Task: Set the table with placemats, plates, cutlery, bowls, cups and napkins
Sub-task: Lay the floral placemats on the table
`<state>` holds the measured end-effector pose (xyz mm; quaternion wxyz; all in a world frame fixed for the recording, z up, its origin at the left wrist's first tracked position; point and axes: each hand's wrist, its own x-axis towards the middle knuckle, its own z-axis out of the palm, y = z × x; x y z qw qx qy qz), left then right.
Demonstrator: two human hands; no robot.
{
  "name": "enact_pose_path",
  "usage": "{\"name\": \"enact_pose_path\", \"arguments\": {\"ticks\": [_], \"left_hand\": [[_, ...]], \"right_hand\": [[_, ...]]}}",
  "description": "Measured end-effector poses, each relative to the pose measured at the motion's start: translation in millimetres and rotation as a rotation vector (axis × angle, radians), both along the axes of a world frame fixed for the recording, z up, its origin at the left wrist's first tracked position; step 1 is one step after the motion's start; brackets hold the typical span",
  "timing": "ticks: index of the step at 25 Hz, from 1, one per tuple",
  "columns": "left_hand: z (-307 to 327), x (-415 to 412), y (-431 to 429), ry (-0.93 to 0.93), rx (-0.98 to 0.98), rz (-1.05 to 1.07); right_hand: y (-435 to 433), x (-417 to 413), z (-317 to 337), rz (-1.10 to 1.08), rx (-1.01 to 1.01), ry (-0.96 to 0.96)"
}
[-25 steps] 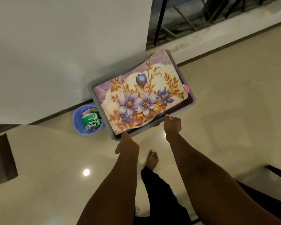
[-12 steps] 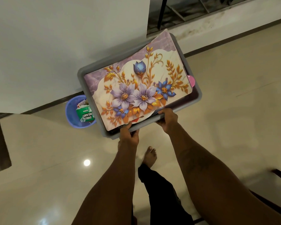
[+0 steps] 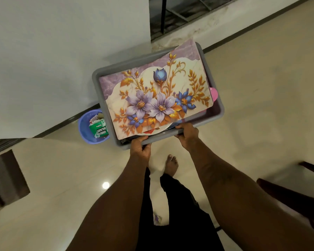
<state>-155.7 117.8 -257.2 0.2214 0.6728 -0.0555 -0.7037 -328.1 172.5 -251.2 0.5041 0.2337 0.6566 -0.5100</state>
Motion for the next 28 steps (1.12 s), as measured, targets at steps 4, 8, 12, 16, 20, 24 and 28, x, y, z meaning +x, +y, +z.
{"name": "enact_pose_path", "arguments": {"ticks": [4,8,12,16,20,24,28], "left_hand": [[35.8,-6.4,-13.0,0.100,0.027,0.070],[76.5,-16.8,-24.2,0.173,0.026,0.014],[119.3,-26.1,-25.8,0.191,0.038,-0.159],[145.9,-37.9,-6.5,0.184,0.062,-0.339],[154.5,-49.2,25.8,0.213,0.078,-0.491],[150.4,-52.1,65.8,0.237,0.075,-0.663],[145.2,-42.8,105.8,0.242,0.080,-0.859]], "right_hand": [[16.3,5.9,41.1,-0.096,-0.093,0.030],[32.2,11.3,76.8,-0.313,-0.128,0.066],[56.4,23.8,109.0,-0.517,-0.150,0.068],[95.2,40.7,121.8,-0.712,-0.150,0.099],[143.1,61.3,139.5,-0.913,-0.136,0.143],[195.8,90.0,153.4,-1.067,-0.127,0.169],[239.2,128.4,158.5,-1.254,-0.144,0.194]]}}
